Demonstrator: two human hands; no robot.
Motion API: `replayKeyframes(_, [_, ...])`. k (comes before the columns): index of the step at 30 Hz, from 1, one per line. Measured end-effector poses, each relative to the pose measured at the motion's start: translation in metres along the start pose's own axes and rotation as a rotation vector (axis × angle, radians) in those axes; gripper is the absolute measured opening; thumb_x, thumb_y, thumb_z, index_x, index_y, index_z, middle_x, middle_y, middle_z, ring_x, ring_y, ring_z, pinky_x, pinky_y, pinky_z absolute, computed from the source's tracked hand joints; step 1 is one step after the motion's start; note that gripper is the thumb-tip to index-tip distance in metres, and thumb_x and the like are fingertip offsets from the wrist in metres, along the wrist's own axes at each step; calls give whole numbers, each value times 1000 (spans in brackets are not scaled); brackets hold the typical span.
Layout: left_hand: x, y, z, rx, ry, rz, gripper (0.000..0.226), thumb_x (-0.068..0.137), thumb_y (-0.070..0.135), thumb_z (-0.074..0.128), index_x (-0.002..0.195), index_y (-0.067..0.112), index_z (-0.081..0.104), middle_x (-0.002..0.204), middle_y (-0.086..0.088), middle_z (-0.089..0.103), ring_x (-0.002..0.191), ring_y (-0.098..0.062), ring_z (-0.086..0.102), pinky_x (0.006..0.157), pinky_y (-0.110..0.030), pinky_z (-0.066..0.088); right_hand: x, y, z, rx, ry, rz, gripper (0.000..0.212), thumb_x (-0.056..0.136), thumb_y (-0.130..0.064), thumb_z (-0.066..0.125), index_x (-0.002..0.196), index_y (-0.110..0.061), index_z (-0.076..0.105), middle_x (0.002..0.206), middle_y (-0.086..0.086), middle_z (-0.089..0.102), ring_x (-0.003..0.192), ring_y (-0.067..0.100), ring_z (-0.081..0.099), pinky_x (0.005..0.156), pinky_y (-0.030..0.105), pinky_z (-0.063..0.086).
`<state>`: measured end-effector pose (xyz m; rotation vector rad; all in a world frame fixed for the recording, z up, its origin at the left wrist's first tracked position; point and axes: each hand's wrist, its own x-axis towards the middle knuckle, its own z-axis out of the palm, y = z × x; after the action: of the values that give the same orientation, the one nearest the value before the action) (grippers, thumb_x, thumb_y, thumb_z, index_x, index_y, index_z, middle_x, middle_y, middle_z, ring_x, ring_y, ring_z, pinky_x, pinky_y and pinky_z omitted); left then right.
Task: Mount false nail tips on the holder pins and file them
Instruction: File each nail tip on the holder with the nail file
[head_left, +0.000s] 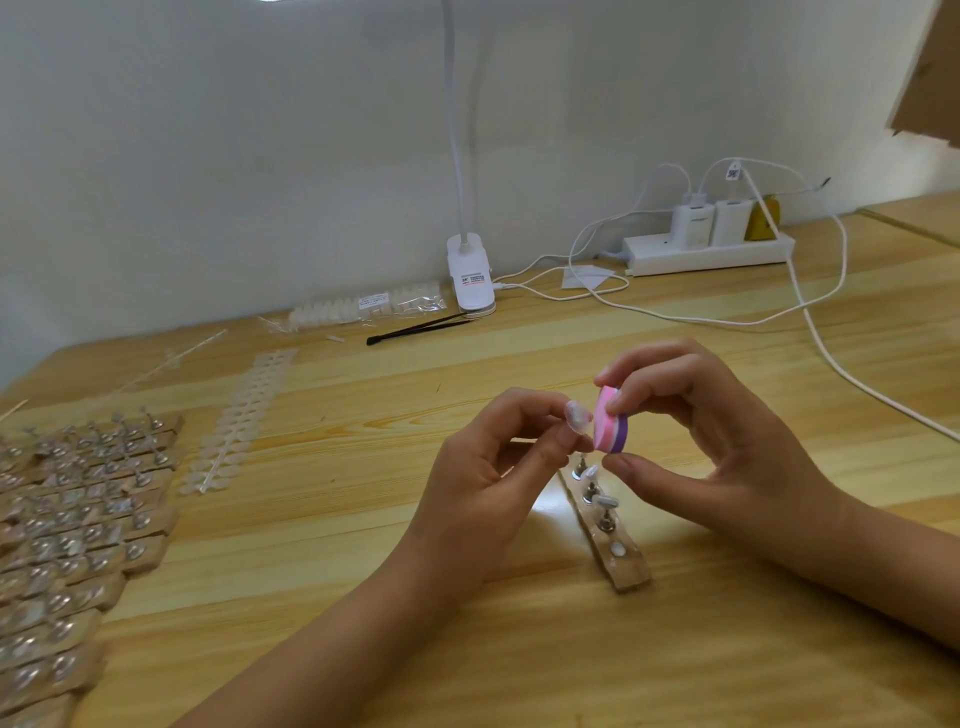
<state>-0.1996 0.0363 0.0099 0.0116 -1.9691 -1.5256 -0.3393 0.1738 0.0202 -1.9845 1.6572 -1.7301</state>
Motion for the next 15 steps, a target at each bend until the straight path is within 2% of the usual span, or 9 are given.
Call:
replayKeyframes(3, [0,1,0,23,6,0,12,92,27,60,99,30,69,96,9,73,91,-9,69,79,-20,52,0,1,-1,-26,6,0,30,83,-22,70,108,-19,55,115,2,56,110,27,59,93,36,51])
replayKeyframes(7, [-1,2,1,21,10,5,8,92,23,66,100,22,69,95,8,73,89,-8,70,78,-19,53,0,0,-1,-52,8,-15,31,83,-23,70,109,-21,55,116,2,55,112,28,58,94,36,50])
replayKeyframes(11, [0,3,2,15,5,4,12,88,21,63,99,16,67,92,7,72,84,-6,68,75,-19,52,1,-1,0,-42,25,-19,32,83,-24,70,109,-23,53,116,4,55,113,27,58,95,35,50])
replayKeyframes(15, [-1,3,1,26,1,9,9,89,22,64,95,16,65,87,8,71,84,-6,68,75,-20,53,-2,-5,5,-40,6,-34,28,84,-25,71,107,-24,56,117,0,54,115,29,57,95,37,50])
